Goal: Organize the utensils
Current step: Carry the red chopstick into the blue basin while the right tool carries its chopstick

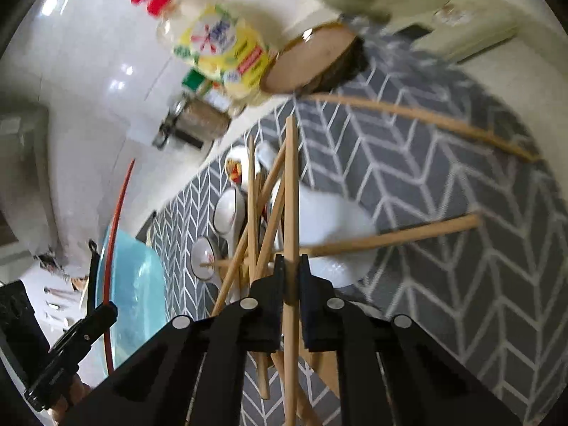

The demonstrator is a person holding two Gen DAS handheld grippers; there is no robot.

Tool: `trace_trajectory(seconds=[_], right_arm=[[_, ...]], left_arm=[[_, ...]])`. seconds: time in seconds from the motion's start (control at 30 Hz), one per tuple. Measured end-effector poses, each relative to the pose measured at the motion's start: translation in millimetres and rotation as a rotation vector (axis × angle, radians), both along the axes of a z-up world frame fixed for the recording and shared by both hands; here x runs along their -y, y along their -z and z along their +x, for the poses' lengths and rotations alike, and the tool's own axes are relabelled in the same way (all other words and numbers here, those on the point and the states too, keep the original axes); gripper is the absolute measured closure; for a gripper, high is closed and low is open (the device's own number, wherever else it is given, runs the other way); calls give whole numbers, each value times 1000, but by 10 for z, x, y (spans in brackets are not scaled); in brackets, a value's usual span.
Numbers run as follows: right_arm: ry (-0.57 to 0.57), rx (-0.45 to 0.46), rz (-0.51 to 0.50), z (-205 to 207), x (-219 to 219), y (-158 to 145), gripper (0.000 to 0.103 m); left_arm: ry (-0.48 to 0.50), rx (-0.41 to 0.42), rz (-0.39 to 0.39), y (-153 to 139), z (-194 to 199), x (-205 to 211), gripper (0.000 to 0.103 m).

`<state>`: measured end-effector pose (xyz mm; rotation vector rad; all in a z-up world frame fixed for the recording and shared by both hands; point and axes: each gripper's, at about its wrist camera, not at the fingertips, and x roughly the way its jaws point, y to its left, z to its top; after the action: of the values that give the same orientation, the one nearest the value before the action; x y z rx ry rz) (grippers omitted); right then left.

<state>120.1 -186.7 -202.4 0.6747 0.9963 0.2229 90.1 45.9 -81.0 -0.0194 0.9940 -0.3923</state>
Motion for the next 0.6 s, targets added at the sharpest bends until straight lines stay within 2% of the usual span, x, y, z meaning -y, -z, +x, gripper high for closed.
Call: trace_trajectory(seconds=[0.13,0.23,0.33,0.43,0.6], right_arm=[[40,45,-5,-89,63,-265,95],[10,119,2,-91,-122,-635,95],[-72,193,39,-13,-506,-994,95],[-196,235,81,109,-1148,-1213,95],[-332,201,101,281,-2174,-1125,95]], left_arm=[[-27,49,-35,-243,-37,-183,96],[-65,91,-50,-448,-64,-404,96],[-129,133,-38,-622,-99,-775,96],[-205,146,-13,-671,-123,-1177,96],[-348,102,74,-469,-156,-1939,96]])
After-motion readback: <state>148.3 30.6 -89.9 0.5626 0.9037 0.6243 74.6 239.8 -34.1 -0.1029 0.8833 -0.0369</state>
